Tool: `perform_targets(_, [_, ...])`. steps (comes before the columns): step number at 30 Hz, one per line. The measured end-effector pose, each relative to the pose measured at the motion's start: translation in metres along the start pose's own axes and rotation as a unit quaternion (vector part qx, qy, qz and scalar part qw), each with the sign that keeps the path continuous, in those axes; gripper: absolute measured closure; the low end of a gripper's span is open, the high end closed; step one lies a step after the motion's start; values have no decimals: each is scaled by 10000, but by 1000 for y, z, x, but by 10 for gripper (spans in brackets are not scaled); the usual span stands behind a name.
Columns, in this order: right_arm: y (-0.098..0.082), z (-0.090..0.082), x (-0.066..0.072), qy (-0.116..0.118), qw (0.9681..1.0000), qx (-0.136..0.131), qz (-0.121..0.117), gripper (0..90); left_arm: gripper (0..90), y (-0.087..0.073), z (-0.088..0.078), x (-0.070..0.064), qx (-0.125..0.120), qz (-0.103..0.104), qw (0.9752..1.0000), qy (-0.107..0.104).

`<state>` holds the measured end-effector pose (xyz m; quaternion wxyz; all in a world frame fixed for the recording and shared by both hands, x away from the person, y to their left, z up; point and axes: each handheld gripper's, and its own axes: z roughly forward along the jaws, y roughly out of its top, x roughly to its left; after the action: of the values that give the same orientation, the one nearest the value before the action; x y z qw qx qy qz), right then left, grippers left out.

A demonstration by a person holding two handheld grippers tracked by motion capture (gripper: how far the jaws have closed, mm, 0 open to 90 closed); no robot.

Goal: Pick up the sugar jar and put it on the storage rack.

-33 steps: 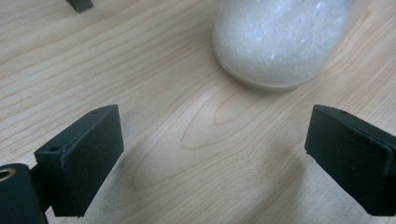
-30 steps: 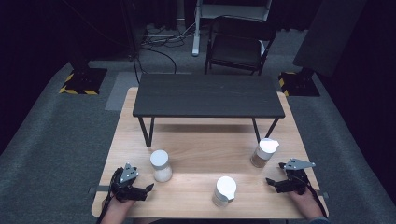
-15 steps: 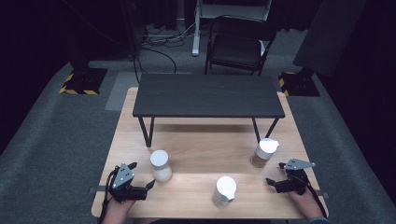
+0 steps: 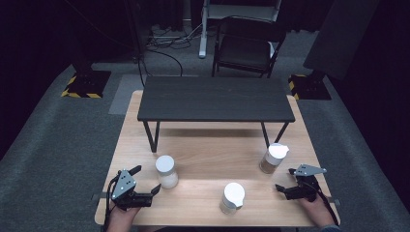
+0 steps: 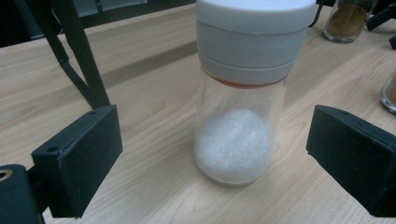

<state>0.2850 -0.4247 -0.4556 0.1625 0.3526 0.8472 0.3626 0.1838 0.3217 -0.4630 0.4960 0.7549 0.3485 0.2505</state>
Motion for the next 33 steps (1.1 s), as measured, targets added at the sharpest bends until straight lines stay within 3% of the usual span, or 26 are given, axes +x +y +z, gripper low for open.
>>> perform_targets(7, [0,0,0,0,10000,0,0,58,33,0,4,0,-152,18,9999,-68])
perform_targets(33, [0,0,0,0,10000,2,-2,56,41,13,37,3,-367,82,9985,-393])
